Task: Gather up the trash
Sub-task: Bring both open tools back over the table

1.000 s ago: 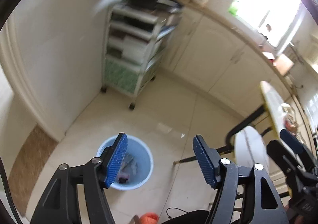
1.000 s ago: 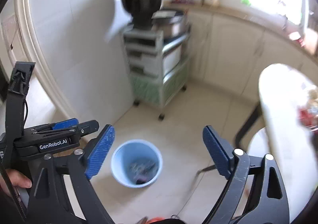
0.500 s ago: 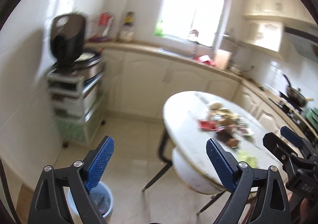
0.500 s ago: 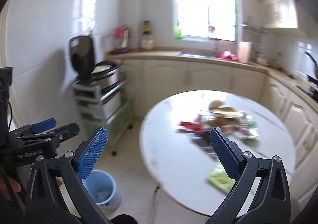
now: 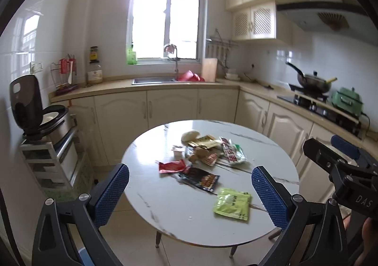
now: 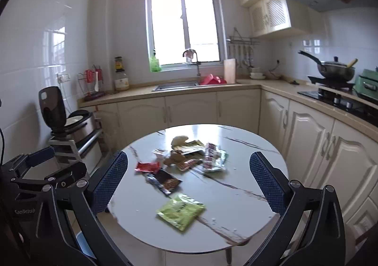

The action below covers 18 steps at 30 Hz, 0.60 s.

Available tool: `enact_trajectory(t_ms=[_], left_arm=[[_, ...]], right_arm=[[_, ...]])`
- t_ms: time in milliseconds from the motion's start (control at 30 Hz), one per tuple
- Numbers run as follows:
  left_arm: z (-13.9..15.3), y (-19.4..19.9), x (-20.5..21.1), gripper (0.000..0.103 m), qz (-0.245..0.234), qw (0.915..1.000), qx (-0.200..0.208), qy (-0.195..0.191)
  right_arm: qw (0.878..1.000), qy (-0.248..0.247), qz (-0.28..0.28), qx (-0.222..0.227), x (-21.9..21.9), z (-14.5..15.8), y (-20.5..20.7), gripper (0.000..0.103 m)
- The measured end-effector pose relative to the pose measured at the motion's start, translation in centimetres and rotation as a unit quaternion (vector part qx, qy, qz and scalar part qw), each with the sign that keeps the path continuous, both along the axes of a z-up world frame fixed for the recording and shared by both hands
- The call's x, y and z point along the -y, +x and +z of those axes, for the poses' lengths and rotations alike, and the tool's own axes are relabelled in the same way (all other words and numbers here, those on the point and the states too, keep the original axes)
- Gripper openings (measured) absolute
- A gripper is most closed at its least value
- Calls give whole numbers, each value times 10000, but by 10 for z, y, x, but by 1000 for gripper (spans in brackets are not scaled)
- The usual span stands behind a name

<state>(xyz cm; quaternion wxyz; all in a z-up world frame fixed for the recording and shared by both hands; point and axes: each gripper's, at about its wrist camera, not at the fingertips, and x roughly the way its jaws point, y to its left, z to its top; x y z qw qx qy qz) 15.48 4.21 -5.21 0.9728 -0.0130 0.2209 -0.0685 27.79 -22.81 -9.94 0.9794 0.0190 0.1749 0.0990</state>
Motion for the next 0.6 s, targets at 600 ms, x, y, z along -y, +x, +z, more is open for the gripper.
enact_trajectory(t_ms=[600], left_arm=[[-97,195,97,101,-907,9767,-1873,528]], right_arm=[[9908,208,-436,-1262,64,-94,84,103]])
